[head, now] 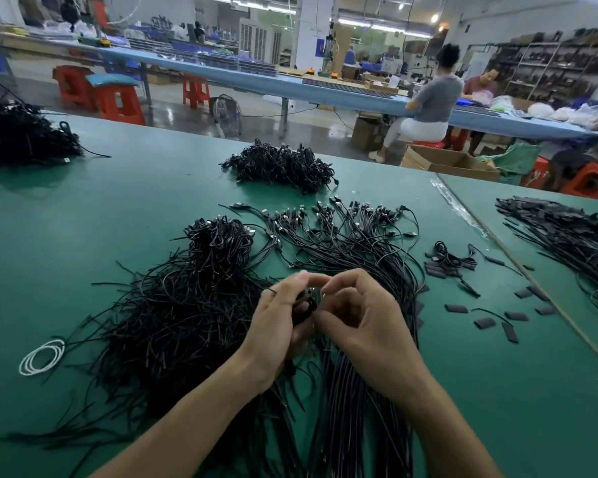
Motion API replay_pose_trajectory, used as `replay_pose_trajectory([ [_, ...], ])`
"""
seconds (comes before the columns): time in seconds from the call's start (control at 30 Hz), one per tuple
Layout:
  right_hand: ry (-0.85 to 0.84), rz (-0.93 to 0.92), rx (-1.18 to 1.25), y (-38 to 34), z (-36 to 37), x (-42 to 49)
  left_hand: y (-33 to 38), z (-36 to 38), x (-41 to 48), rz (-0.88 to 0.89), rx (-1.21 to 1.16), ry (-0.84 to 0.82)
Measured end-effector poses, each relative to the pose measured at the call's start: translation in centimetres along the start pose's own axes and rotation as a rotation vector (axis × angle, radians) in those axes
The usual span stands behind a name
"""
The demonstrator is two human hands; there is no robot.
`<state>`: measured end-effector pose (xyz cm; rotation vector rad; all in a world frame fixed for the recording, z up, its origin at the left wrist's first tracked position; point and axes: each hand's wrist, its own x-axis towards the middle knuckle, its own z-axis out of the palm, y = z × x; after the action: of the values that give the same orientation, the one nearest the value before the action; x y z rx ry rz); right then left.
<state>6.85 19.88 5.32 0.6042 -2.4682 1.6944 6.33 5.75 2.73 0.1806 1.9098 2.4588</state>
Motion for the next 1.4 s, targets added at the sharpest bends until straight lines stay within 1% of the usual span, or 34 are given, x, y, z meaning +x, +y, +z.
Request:
replay_pose_trajectory([
  [0.1,-0.059,-0.028,-0.070,-0.3,-0.3,-0.1,0.2,-0.1,0.1,-0.014,0.019,0.091],
  [0.2,-0.023,-0.022,-0.121,-0.6,-0.3,0.0,0.0,0.1,0.2,-0.025,0.022,0.152],
  [0.33,0.011,0.044,-0.145,-0.7,0.2,-0.1,-0.2,0.2,0.1,0.033,0.031,0.146],
  [0.47,0.013,0.131,-0.074,-0.4,0.5,-0.4,-0.1,-0.1,0.2,0.105,0.042,0.154],
  [0.6,0.021,0.105,-0.145,-0.5,0.8,-0.5,-0.4,-0.4,0.2,0.093,0.062,0.130],
  [0.73,0.070,0.060,-0.258,-0.6,1.3,-0.4,-0.4,-0.3,0.3,0.120,0.129,0.127],
  [0.83,0.057,0.010,-0.364,-0.7,1.2,-0.3,-0.4,-0.4,0.3,0.114,0.175,0.108],
  [0.97,0.057,-0.062,-0.525,-0.4,1.3,-0.5,-0.6,-0.2,0.2,0.100,0.091,0.115],
  [1.13,0.033,-0.256,-0.849,-0.3,2.5,-1.5,-0.9,0.2,0.5,0.018,-0.015,0.167],
  [1.23,-0.011,-0.381,-0.960,-0.2,2.3,-1.7,-1.0,0.1,0.7,-0.034,-0.043,0.162],
  [1.33,-0.070,-0.555,-1.098,-0.6,1.6,-1.4,-1.1,-0.2,0.7,-0.147,-0.009,0.135],
  [1.4,-0.128,-0.645,-1.142,-1.1,0.8,-1.0,-1.1,-0.6,0.7,-0.302,0.046,0.036],
])
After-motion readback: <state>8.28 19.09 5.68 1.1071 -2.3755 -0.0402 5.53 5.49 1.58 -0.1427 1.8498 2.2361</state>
